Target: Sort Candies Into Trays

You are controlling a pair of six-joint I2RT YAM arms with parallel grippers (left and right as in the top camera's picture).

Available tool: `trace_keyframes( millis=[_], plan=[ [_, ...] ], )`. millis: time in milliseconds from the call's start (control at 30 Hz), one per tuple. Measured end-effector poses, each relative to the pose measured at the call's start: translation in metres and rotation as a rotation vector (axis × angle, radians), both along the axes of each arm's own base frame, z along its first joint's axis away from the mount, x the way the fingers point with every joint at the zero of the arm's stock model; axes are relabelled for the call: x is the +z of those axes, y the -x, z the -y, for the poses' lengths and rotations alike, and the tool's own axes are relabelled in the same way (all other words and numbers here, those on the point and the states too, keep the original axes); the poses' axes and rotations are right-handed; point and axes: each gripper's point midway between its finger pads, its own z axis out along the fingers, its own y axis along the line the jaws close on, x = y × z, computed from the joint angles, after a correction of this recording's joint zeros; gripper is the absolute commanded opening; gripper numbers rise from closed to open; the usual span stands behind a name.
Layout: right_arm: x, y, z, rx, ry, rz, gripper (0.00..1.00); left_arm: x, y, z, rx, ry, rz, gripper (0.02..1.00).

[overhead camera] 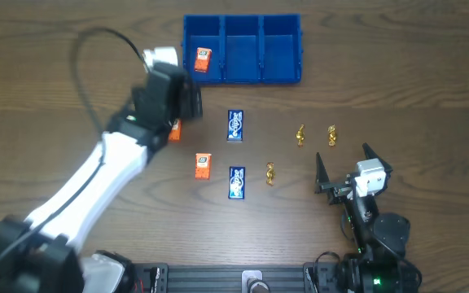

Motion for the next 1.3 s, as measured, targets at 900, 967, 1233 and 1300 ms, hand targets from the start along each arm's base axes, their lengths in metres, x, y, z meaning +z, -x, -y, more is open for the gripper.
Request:
trace_keyframes(
  millis=[900, 967, 1233, 1300],
  plan=[
    [0.000, 0.000, 0.000, 0.000, 0.000, 0.000, 0.998, -0.111, 0.025, -0.014, -0.031, 0.009, -0.255, 0.579],
    [0.000, 0.000, 0.000, 0.000, 0.000, 0.000, 0.998, -0.111, 0.025, -0.014, -0.049, 0.001, -0.256, 0.432],
    [0.000, 0.000, 0.000, 0.000, 0.000, 0.000, 0.998, -0.112, 0.021, -0.011, -0.065, 0.000, -0.242, 0.205],
    [0.000, 0.000, 0.000, 0.000, 0.000, 0.000, 0.998, -0.112, 0.020, -0.011, -0.065, 0.001, -0.240, 0.202]
  ],
)
